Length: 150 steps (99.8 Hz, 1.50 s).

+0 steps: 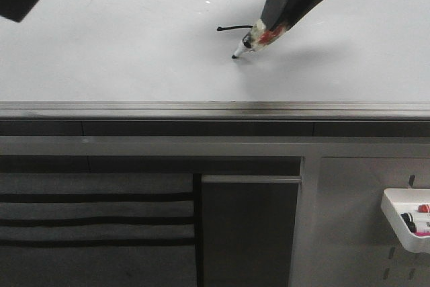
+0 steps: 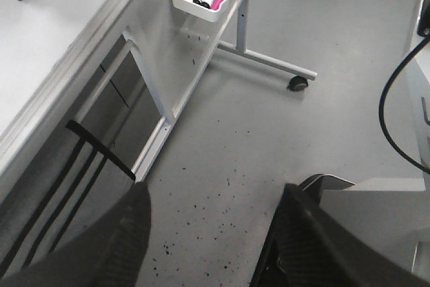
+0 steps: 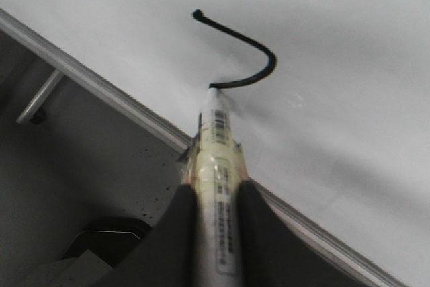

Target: Write number 3 on whiteboard

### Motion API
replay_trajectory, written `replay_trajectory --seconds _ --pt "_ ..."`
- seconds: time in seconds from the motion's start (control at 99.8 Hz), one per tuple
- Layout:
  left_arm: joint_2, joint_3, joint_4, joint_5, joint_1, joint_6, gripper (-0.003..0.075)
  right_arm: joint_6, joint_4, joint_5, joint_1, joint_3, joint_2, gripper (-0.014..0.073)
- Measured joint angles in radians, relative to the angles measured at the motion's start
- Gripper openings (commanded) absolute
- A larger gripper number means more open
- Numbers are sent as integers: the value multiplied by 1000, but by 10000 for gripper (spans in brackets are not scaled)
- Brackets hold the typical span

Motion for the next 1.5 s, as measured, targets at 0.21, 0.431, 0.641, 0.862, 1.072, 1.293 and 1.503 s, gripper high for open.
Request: replay_trajectory --seconds 0.21,0.431,0.641,0.862,1.072,1.293,1.503 --pt "-2 -29 -3 38 0 0 388 0 25 19 -33 7 -13 -17" --pt "-68 -76 -3 48 0 0 388 2 37 -38 -48 139 -63 -17" --pt "-113 -78 -1 55 0 0 388 4 73 -122 40 121 -5 -17" --pt "-118 -78 -16 59 0 0 388 -11 52 -77 59 73 -99 -17" --pt "-120 -78 -22 59 0 -1 388 -105 50 -41 159 142 -266 -17" --pt "-109 -78 -24 59 0 -1 388 -155 50 -26 221 151 -287 -17" --pt "-100 -78 -25 59 0 -1 388 -291 50 6 287 151 -287 -17"
